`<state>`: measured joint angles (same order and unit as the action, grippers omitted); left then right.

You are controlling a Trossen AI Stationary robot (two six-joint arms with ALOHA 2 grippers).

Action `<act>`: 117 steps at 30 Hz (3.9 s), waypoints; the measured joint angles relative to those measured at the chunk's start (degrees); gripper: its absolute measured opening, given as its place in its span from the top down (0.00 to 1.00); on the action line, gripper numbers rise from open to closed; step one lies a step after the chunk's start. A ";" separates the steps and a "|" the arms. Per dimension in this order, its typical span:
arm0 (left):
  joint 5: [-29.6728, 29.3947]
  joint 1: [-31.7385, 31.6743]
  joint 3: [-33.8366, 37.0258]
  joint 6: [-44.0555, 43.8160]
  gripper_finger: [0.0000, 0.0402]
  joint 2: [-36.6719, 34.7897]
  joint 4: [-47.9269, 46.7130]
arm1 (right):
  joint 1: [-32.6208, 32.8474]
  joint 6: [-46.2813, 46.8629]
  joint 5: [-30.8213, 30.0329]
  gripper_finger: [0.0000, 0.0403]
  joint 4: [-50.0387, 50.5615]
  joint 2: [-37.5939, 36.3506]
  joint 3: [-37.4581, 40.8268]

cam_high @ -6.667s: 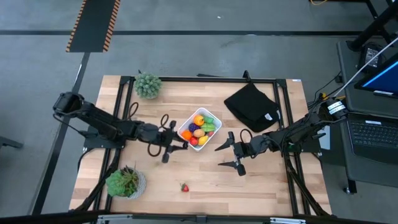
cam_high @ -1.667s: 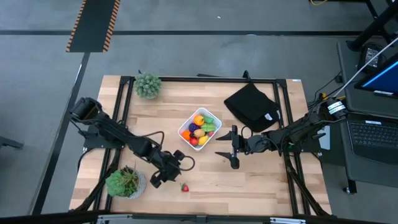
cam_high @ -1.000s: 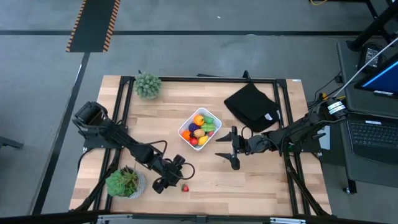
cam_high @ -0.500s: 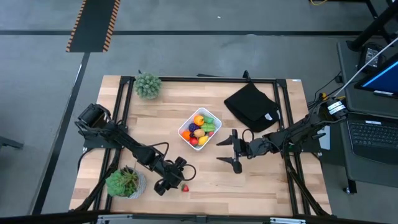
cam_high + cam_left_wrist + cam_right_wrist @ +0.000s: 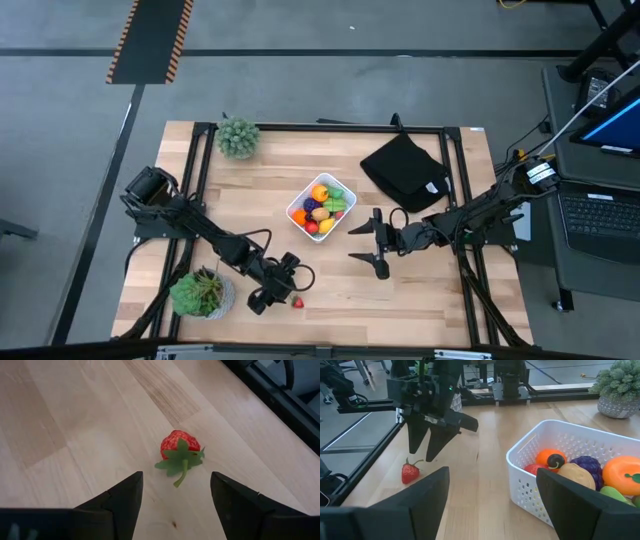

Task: Pick and placing Produce into tupperware
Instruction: Put the strawberry into the white bin

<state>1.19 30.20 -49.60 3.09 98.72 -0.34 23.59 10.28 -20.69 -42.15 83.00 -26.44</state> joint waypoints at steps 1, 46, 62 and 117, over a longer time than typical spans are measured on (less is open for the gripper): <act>0.00 0.00 0.00 0.00 0.44 0.00 -0.03 | 0.00 0.00 0.00 0.26 0.00 0.00 0.00; 3.45 -1.20 0.02 -0.29 0.81 3.77 2.69 | 0.00 -0.24 -0.02 0.26 0.29 0.00 0.00; 4.07 -1.29 0.02 -1.23 0.98 4.13 2.60 | 0.00 -0.13 -0.02 0.26 0.28 0.00 0.00; 1.88 -19.94 19.41 4.66 1.00 -44.49 -6.55 | -0.02 -1.35 -0.02 0.26 0.92 0.00 0.00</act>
<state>3.07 10.26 -30.20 7.75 54.23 -6.89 23.58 8.93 -20.71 -41.23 83.00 -26.44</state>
